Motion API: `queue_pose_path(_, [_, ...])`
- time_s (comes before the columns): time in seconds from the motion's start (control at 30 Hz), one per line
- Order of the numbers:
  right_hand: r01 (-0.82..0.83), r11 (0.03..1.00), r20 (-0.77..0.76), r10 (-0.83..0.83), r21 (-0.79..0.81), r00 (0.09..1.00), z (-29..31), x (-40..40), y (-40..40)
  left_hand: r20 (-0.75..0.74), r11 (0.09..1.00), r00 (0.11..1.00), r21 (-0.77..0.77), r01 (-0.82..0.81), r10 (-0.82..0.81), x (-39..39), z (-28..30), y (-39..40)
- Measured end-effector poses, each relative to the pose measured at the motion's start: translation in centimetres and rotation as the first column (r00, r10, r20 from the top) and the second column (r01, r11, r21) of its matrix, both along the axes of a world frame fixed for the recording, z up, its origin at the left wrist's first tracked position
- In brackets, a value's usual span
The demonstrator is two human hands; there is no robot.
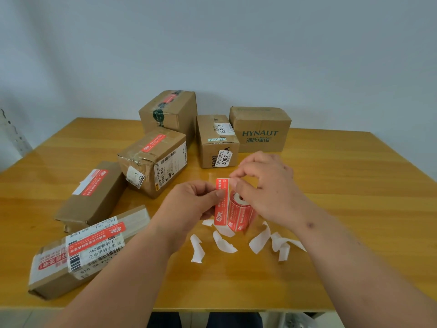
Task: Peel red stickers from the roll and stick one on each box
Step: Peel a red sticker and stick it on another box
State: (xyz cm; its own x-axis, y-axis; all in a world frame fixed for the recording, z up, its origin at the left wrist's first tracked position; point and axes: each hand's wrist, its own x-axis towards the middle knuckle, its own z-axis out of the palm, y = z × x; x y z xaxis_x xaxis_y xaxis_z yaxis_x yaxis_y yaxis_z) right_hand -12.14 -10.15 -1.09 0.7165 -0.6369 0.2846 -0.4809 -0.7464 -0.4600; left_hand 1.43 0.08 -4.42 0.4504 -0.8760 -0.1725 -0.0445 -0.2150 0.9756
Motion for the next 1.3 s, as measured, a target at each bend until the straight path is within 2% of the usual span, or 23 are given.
queue_pose_path(0.13, [-0.05,0.995,0.037,0.047,0.092,0.998,0.5,0.1,0.3,0.012,0.998,0.998,0.019,0.054,-0.055,-0.2,0.4,0.5])
queue_pose_path(0.5, [-0.082,0.979,-0.015,0.087,0.186,0.996,1.6,-0.3,1.3,-0.017,0.996,0.996,0.018,0.092,-0.092,-0.2,0.9,1.5])
queue_pose_path(0.67, [-0.055,0.98,-0.038,0.063,0.191,0.997,1.6,-0.2,1.5,0.159,0.998,0.986,-0.022,-0.056,0.058,-0.2,1.1,1.3])
queue_pose_path(0.8, [-0.054,0.973,-0.025,0.061,0.223,0.998,1.8,-0.2,1.9,0.178,0.993,0.977,-0.065,-0.103,0.114,-0.3,1.2,1.4])
queue_pose_path(0.9, [-0.066,0.952,0.01,0.067,0.3,0.998,2.1,-0.2,2.2,0.271,0.983,0.946,-0.105,-0.153,0.176,-0.4,1.0,1.5])
queue_pose_path(1.13, [-0.098,0.927,0.047,0.087,0.362,0.995,2.4,0.2,2.8,0.496,0.961,0.839,-0.253,-0.107,0.224,-1.3,1.5,1.9])
queue_pose_path(1.3, [-0.102,0.915,0.095,0.07,0.391,0.993,2.1,0.3,2.8,0.434,0.963,0.88,-0.256,-0.086,0.194,-1.4,1.7,2.2])
